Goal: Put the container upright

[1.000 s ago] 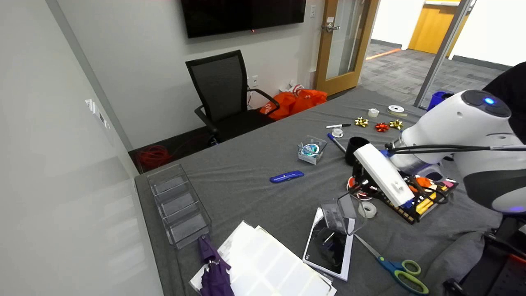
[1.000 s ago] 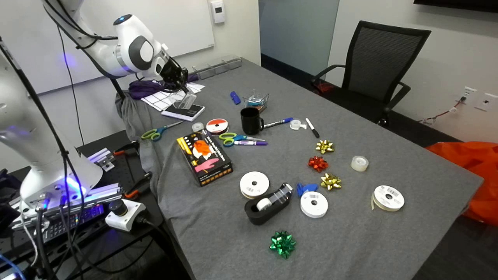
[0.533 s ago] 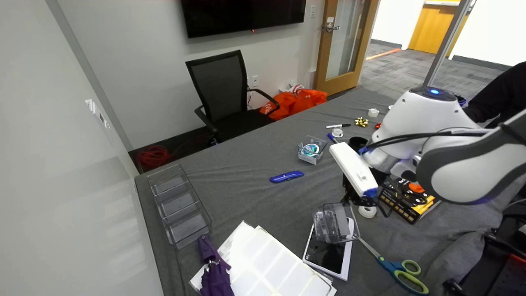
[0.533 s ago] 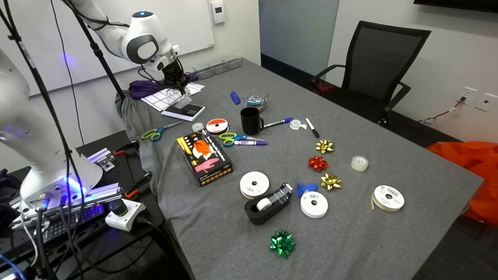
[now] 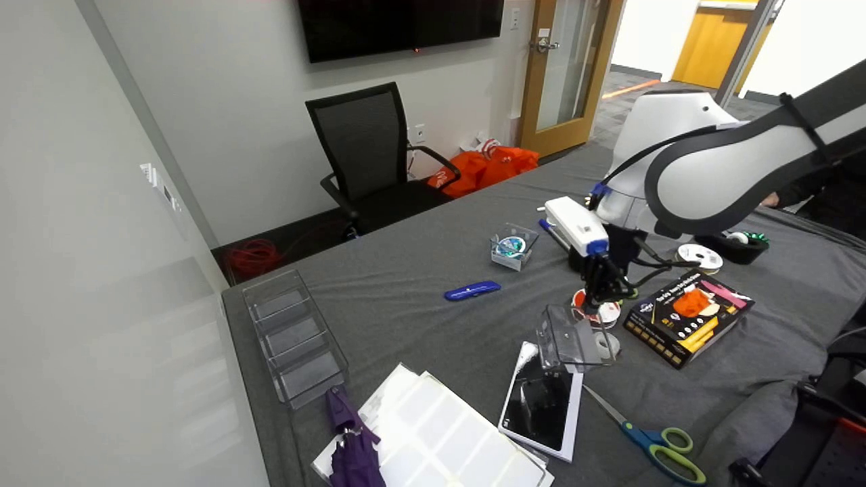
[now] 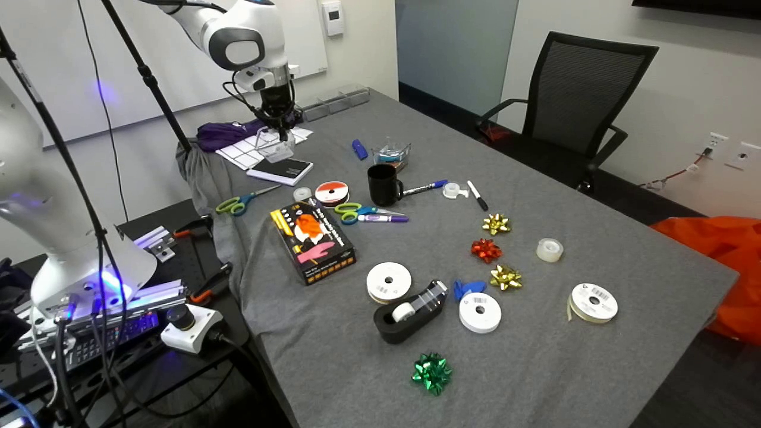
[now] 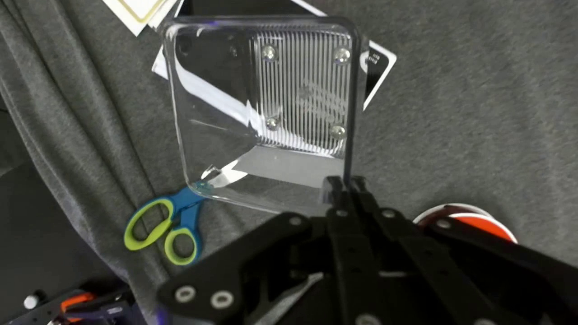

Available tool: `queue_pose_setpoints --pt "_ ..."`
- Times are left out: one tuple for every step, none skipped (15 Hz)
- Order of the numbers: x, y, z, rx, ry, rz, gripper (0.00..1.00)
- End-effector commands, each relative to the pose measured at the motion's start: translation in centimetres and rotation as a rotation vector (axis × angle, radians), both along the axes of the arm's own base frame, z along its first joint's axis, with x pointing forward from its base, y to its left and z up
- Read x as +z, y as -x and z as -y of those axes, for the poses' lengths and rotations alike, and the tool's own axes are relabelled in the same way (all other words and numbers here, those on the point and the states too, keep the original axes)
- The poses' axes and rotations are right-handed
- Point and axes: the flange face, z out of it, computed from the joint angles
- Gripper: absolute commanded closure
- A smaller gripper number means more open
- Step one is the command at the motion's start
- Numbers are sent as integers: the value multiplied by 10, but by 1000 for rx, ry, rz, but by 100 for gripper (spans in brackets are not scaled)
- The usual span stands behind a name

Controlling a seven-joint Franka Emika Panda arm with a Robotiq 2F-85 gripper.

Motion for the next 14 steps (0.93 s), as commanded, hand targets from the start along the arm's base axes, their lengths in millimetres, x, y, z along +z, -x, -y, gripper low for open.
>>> queue_pose_setpoints --pt "-5 0 9 -15 27 -58 99" --pt "-12 -5 10 -27 28 -63 99" --pt "-8 -27 22 -37 33 -73 99" --pt "-12 -37 26 -49 42 -81 99" --pt "-13 -46 31 -58 49 -86 99" --pt "-16 -61 37 -79 63 -102 99" --pt "-19 -71 42 -92 71 -115 99" --pt "-24 -84 49 -97 84 -135 99" --pt "-27 -93 53 -99 92 -149 99" --pt "-30 -102 57 -85 96 -160 99" --pt "-33 -111 60 -82 97 -170 99" --pt "-35 -118 62 -78 97 -179 99" --pt "-36 -126 63 -76 97 -183 99" --pt "-36 -136 67 -76 94 -182 99"
